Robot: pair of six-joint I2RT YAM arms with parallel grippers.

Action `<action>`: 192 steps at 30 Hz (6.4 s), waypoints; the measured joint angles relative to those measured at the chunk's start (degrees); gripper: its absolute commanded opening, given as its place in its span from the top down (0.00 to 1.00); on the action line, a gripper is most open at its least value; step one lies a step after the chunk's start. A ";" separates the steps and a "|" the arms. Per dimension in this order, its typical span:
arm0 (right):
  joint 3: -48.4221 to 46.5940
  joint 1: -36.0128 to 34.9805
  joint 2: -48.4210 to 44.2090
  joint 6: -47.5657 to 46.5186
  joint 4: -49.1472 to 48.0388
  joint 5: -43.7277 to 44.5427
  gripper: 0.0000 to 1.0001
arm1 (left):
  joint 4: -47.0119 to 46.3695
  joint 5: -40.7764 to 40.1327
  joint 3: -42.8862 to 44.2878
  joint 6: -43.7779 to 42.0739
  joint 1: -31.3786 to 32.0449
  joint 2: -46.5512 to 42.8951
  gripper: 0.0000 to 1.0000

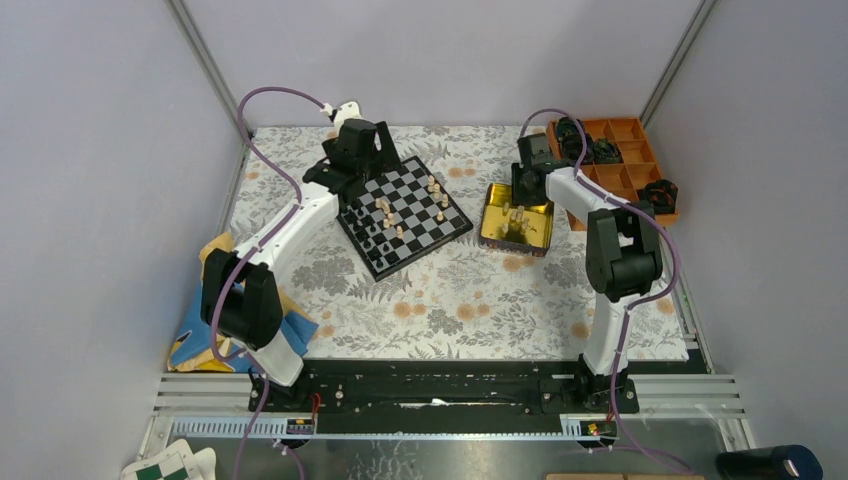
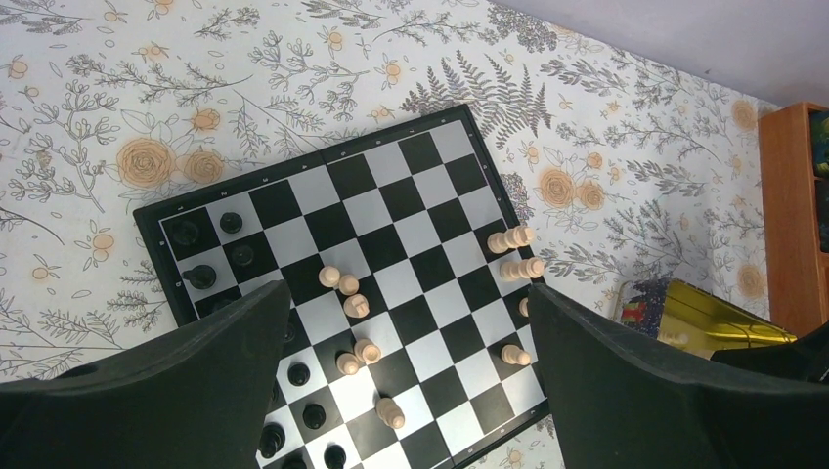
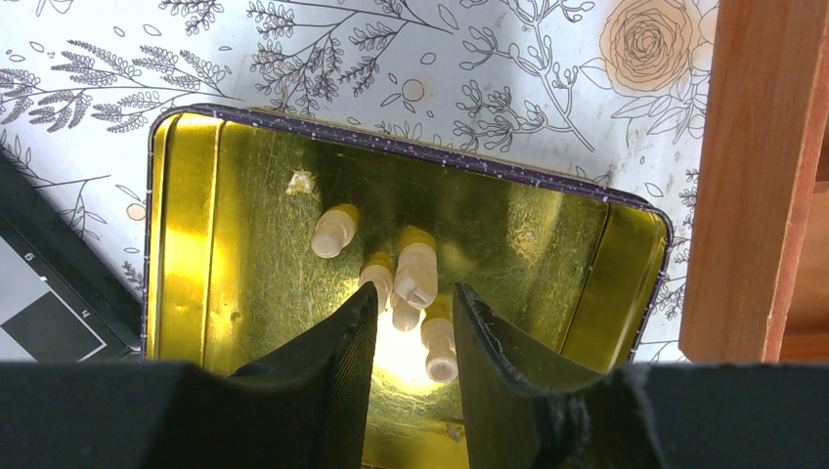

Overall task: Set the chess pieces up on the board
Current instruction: Pick up the chess piece from the storage box, then place the chess piece on the chessboard.

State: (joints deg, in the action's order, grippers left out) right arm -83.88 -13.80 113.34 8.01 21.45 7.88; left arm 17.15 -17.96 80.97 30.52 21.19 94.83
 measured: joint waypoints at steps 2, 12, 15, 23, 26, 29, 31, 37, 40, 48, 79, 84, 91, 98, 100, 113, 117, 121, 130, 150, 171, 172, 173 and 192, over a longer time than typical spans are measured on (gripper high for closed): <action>-0.37 0.00 0.33 0.00 -0.02 -0.07 0.62 | 0.00 0.00 0.00 0.00 0.00 0.07 0.01; -0.74 0.26 1.66 0.00 0.02 -0.17 0.64 | 0.00 0.00 0.00 0.00 0.00 0.50 0.01; -0.90 0.48 2.12 0.00 0.02 -0.50 0.67 | 0.00 0.00 0.00 0.00 0.00 0.72 0.01; -1.22 0.59 2.25 0.15 0.00 -1.36 0.76 | 0.00 0.00 0.00 0.00 0.00 0.92 0.01; -1.25 0.66 2.25 0.22 0.00 -1.38 0.82 | 0.00 0.00 0.00 0.00 -0.02 0.96 0.01; -1.25 0.70 2.25 0.26 -0.04 -1.40 0.88 | 0.00 0.00 0.00 0.00 -0.07 1.01 0.01; -1.25 0.70 2.25 0.26 -0.07 -1.38 0.96 | 0.00 0.00 0.00 0.00 -0.09 1.03 0.01; -1.25 0.74 2.25 0.26 -0.28 -1.27 1.00 | 0.00 0.00 0.00 0.00 -0.20 1.03 0.01; -1.25 0.74 2.25 0.26 -0.33 -1.25 1.00 | 0.00 0.02 0.00 0.00 -0.24 1.03 0.01; -1.25 0.81 2.23 0.26 -0.33 -1.05 1.00 | 0.00 0.02 0.00 0.00 -0.24 1.03 0.01; -4.46 -0.57 -4.02 0.20 1.36 0.00 1.00 | -0.02 0.20 -0.92 0.13 -0.24 1.01 0.01; -7.32 -4.44 -4.15 0.15 3.08 0.00 1.00 | 0.00 0.22 -1.09 0.63 -0.24 1.01 0.01; -12.50 -11.76 -3.78 0.13 5.11 -0.02 1.00 | -0.02 0.20 -1.62 0.81 -0.24 0.26 0.01; -17.27 -15.28 -0.44 0.15 6.25 -0.07 1.00 | -0.02 0.15 -2.45 0.85 -0.24 -0.94 0.01; -17.81 -15.74 0.74 0.17 6.64 -0.09 1.00 | -0.02 0.15 -2.56 0.85 -0.26 -1.03 0.01; -19.43 -18.14 6.14 0.20 8.31 -0.61 1.00 | 0.00 0.17 -3.04 0.87 -0.26 -1.60 0.01; -19.43 -18.36 6.51 0.20 8.09 -1.11 1.00 | 0.00 0.17 -3.04 0.87 -0.26 -1.60 0.01; -19.43 -18.51 7.21 0.20 7.76 -1.49 1.00 | 0.00 0.17 -3.04 0.87 -0.26 -1.60 0.01; -19.43 -18.51 9.11 0.15 7.26 -1.53 1.00 | 0.00 0.17 -3.04 0.87 -0.26 -1.60 0.01; -20.87 -18.53 12.44 0.13 6.08 -2.86 1.00 | -0.02 0.17 -3.04 0.87 -0.33 -1.57 0.01; -22.29 -18.58 14.36 -0.35 6.08 -3.08 0.67 | 0.00 0.22 -3.04 0.87 -0.39 -0.76 0.01; -22.29 -18.56 14.36 -0.35 5.99 -3.08 0.66 | -0.02 0.22 -3.04 0.87 -0.39 -0.76 0.01; -22.29 -18.58 14.36 -0.35 5.99 -3.08 0.65 | -0.02 0.20 -3.04 0.87 -0.39 -0.76 0.01; -22.29 -18.58 14.05 -0.52 5.18 -3.10 0.62 | 0.02 0.72 -2.97 0.81 -0.46 -0.83 0.01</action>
State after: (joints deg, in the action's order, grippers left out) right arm -106.17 -32.38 127.39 7.49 26.63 4.78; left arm 17.17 -17.23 78.00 31.33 20.73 94.00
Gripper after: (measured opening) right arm 0.377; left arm 0.989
